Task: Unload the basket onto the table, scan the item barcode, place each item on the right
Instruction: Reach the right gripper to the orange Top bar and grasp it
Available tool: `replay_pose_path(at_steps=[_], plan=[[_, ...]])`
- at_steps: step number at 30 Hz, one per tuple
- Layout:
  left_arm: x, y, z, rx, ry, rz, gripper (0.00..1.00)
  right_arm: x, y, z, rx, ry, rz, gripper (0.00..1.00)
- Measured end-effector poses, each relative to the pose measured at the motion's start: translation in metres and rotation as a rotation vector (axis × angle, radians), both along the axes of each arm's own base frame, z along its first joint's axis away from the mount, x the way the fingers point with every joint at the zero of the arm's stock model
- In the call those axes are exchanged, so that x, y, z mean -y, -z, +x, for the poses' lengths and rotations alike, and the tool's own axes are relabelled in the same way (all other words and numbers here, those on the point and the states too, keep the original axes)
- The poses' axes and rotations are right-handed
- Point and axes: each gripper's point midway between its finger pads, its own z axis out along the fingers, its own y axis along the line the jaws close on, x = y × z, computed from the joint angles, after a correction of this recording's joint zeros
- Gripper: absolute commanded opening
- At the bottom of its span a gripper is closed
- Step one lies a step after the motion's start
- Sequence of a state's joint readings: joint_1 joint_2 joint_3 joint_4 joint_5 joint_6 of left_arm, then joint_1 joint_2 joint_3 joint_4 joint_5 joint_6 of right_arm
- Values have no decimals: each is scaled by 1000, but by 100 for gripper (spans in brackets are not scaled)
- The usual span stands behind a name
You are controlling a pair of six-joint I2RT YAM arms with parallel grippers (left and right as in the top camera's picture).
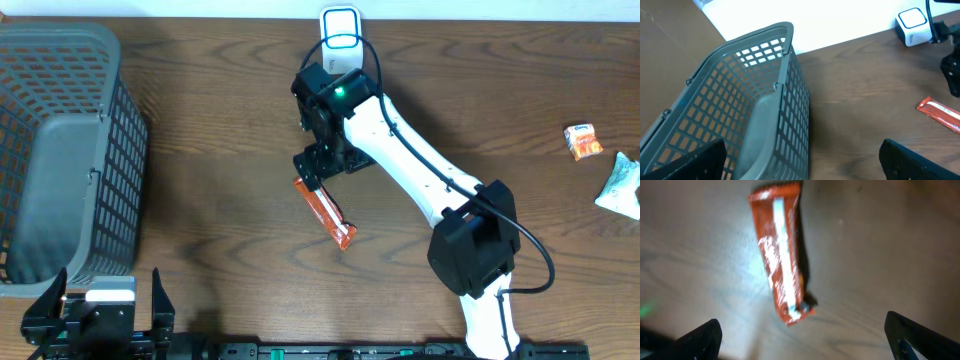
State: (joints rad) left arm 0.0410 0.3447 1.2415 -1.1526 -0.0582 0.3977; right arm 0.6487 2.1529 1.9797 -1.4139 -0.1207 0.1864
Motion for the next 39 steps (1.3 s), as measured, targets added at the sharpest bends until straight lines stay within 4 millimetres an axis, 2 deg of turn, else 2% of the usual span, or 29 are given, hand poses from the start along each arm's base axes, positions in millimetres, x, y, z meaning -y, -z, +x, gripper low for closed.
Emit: replay_pose_path(at_steps=[6,11,14,17,19,24,31,36,39], plan=[[0,0,0,0,0,0,98,1,5,-23,-104,-92,41,93],[0,0,0,0,0,0,98,2,23,-37,-159,-155,63,83],[0,0,0,0,0,0,98,5,34,-36,-148,-167,51,83],[0,0,0,0,0,0,98,3,39,-23,-81,-173,34,95],[0,0,0,0,0,0,98,-4,42,-13,-19,-192,40,99],[0,0,0,0,0,0,98,-18,51,-7,45,-229,55,96],[0,0,0,0,0,0,98,-2,65,-19,-20,-226,27,89],[0,0,0,0,0,0,98,-3,68,-27,-98,-245,141,85],[0,0,0,0,0,0,98,5,75,-29,-139,-225,181,83]])
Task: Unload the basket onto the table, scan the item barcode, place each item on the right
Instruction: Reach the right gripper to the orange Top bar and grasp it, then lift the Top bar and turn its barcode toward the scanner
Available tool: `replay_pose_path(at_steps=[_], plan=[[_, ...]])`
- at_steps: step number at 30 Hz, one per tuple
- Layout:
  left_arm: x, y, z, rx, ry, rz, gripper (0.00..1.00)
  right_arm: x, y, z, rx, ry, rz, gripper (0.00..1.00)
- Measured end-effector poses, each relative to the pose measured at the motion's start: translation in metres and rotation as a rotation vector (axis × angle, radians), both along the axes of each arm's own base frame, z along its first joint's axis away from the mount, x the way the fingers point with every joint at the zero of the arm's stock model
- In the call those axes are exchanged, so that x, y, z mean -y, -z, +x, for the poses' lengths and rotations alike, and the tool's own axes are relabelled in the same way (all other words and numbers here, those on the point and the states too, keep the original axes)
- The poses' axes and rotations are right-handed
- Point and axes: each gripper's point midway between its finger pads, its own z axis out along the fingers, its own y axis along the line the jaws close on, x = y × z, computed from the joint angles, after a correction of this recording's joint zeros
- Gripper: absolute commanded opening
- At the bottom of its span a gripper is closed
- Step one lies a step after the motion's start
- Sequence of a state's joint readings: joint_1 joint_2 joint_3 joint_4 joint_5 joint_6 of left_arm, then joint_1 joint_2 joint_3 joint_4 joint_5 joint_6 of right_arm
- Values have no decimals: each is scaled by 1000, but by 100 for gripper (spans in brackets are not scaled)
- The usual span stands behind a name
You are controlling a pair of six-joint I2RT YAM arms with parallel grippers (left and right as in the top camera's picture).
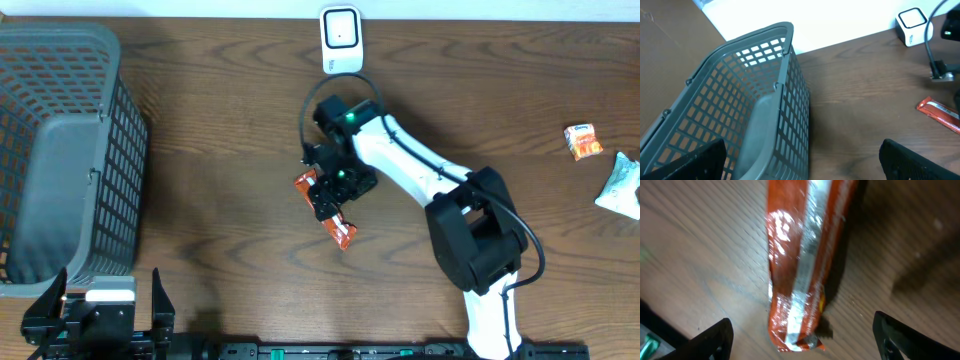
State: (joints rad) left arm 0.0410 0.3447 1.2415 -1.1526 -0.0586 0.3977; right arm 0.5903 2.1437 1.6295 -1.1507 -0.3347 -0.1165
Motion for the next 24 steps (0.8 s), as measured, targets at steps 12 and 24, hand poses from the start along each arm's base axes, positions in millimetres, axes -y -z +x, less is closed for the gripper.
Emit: replay_pose_path(at_steps=[12,24], plan=[[0,0,0,0,0,0,98,-1,16,-9,-74,50,146,84],[0,0,0,0,0,0,98,-16,23,-15,-150,78,216,59]])
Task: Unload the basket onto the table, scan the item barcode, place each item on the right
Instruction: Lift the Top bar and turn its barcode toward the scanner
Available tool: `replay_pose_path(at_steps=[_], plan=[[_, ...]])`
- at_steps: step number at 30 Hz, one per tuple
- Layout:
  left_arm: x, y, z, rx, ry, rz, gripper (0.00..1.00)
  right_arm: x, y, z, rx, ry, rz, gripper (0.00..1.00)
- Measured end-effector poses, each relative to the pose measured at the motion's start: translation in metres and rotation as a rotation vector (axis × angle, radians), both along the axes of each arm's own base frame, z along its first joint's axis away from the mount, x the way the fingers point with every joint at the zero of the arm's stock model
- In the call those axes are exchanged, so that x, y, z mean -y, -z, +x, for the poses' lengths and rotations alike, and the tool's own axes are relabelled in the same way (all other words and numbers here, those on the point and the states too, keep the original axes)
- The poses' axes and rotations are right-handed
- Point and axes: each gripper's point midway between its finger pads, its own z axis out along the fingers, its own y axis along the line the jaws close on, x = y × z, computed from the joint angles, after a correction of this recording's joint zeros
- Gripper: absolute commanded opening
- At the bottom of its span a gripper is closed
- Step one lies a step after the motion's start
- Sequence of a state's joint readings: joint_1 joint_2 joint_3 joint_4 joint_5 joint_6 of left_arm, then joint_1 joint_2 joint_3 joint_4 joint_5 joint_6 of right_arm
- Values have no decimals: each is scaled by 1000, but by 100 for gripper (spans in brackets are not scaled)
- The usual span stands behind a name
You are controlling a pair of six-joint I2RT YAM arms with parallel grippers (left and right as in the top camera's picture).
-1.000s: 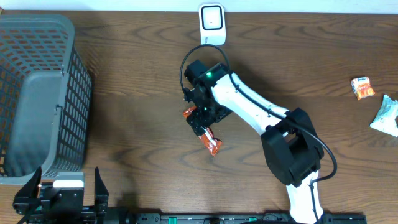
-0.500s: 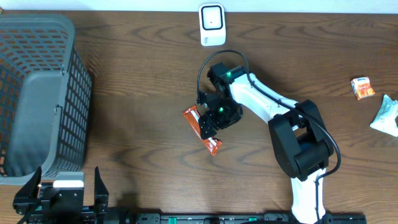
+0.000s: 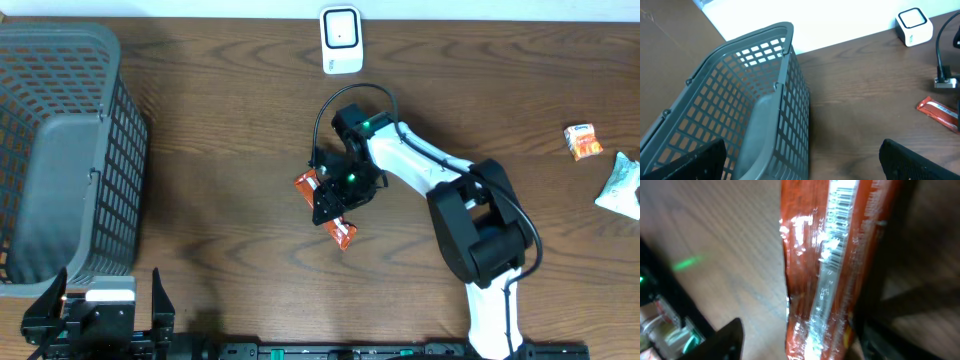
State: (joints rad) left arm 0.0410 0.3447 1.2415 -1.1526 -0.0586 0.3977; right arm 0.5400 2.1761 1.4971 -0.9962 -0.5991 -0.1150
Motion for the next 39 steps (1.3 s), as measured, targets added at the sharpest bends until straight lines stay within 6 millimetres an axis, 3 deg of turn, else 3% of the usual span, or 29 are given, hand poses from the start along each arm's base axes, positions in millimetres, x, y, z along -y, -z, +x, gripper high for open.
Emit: replay_pose_path(at_steps=[3,8,18,23,26,30,35,39], plan=[[0,0,0,0,0,0,98,-5,6,-7,-63,-1,25,43],[0,0,0,0,0,0,98,-12,18,-18,-169,13,85,1],[0,0,0,0,0,0,98,-9,16,-15,-184,43,116,1],[0,0,0,0,0,0,98,26,6,22,-13,95,9,2],[0,0,0,0,0,0,98,46,-19,45,122,126,-36,2],[0,0,0,0,0,0,98,53,-86,62,331,147,-4,1],[0,0,0,0,0,0,98,56,-159,57,526,151,48,1],[0,0,0,0,0,0,98,57,-182,46,579,142,61,1]])
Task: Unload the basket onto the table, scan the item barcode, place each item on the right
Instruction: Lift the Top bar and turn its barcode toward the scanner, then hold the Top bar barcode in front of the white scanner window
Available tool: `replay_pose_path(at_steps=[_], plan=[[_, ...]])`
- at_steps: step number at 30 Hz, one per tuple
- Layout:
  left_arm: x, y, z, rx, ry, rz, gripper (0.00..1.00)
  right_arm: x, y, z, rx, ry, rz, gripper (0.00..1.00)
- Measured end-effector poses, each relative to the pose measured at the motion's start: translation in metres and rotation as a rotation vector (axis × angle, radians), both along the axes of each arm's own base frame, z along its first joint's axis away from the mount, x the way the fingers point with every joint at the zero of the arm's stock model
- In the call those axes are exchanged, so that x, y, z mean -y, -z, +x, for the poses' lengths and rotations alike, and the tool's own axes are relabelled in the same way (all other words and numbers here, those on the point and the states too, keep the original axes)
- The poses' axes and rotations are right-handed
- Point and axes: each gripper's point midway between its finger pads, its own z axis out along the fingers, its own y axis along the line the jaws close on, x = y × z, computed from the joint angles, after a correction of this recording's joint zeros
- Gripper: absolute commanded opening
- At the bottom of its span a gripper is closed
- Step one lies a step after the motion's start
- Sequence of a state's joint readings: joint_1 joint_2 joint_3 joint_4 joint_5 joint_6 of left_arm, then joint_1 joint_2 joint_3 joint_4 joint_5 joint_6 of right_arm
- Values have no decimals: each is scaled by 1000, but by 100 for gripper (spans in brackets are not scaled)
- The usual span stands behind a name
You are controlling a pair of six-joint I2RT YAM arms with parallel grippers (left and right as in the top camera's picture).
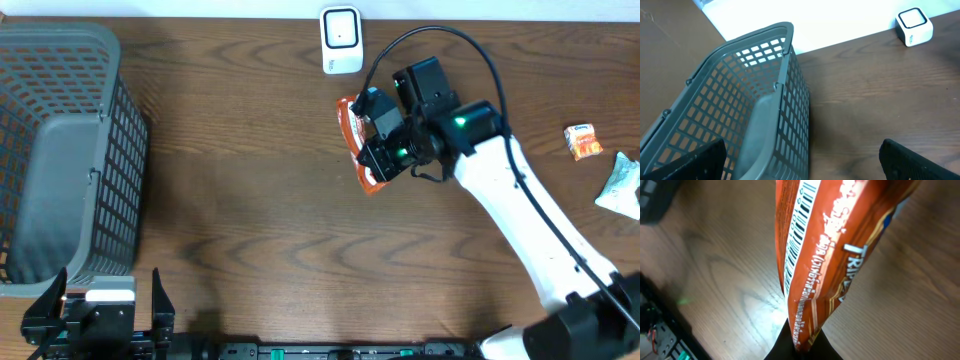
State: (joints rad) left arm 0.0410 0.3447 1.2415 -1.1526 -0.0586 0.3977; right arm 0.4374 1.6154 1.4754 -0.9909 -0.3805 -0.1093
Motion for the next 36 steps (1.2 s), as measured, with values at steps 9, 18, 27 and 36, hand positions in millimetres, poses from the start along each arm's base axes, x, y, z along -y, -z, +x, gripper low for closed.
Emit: replay_pose_path(at_steps=[9,18,27,36], plan=[[0,0,0,0,0,0,98,1,2,-17,0,-38,-73,1],[0,0,0,0,0,0,98,8,-4,71,389,150,-296,1],[0,0,0,0,0,0,98,30,43,165,623,267,-545,1],[0,0,0,0,0,0,98,53,30,231,848,386,-559,1]])
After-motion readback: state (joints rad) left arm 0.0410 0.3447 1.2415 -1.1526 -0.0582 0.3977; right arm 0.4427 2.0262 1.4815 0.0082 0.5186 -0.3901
